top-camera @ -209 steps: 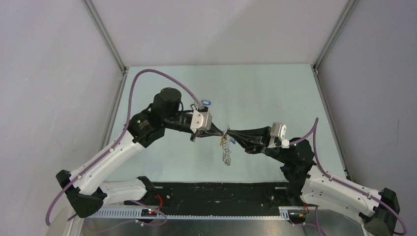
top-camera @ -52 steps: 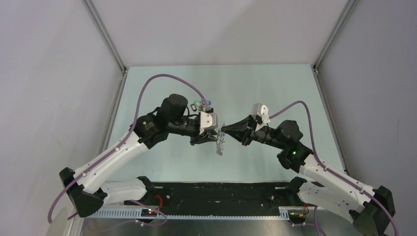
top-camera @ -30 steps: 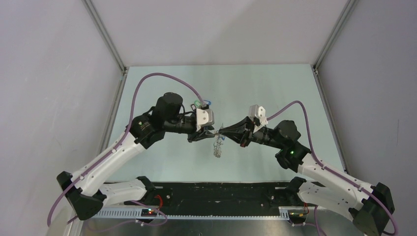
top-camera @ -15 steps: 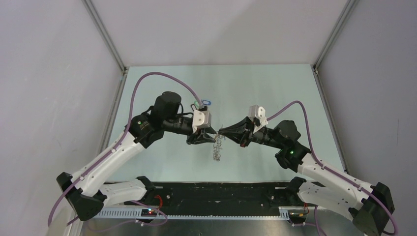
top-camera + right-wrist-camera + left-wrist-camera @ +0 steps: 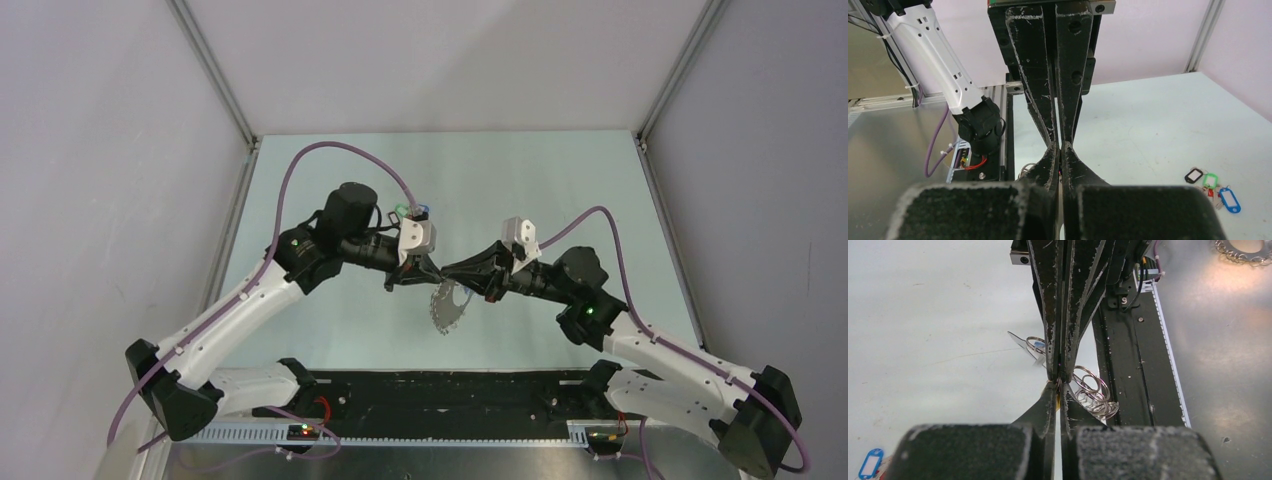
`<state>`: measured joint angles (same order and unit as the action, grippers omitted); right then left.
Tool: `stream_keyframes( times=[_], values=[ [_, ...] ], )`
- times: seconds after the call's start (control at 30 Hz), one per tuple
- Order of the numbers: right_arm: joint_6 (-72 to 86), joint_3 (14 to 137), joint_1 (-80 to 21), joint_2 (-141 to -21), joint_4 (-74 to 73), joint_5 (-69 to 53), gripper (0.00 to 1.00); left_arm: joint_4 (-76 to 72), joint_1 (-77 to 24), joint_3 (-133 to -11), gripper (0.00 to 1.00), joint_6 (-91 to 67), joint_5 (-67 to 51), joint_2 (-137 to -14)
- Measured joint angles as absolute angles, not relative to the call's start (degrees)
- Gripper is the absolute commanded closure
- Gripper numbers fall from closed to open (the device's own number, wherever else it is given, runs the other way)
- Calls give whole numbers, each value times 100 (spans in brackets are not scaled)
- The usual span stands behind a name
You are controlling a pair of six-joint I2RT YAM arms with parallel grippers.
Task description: Remove the keys from the keyring
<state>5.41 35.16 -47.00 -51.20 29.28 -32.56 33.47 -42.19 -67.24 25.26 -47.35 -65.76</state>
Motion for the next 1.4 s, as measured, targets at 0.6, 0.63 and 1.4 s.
stream_keyframes(
  times=[0.6, 0.63, 1.4],
  values=[
    [287, 3483, -5017, -5087, 3411, -2720, 100, 3352, -4211, -6748, 89, 2464, -4659, -6296],
    [287, 3483, -5017, -5070, 3409, -2720, 100, 3350, -4202, -6748, 89, 2477, -4659, -6272],
    [283, 3483, -5050, -5054, 3299, -2639, 100, 3306, -4143, -6746, 77, 2556, -4897, -6195]
  ],
)
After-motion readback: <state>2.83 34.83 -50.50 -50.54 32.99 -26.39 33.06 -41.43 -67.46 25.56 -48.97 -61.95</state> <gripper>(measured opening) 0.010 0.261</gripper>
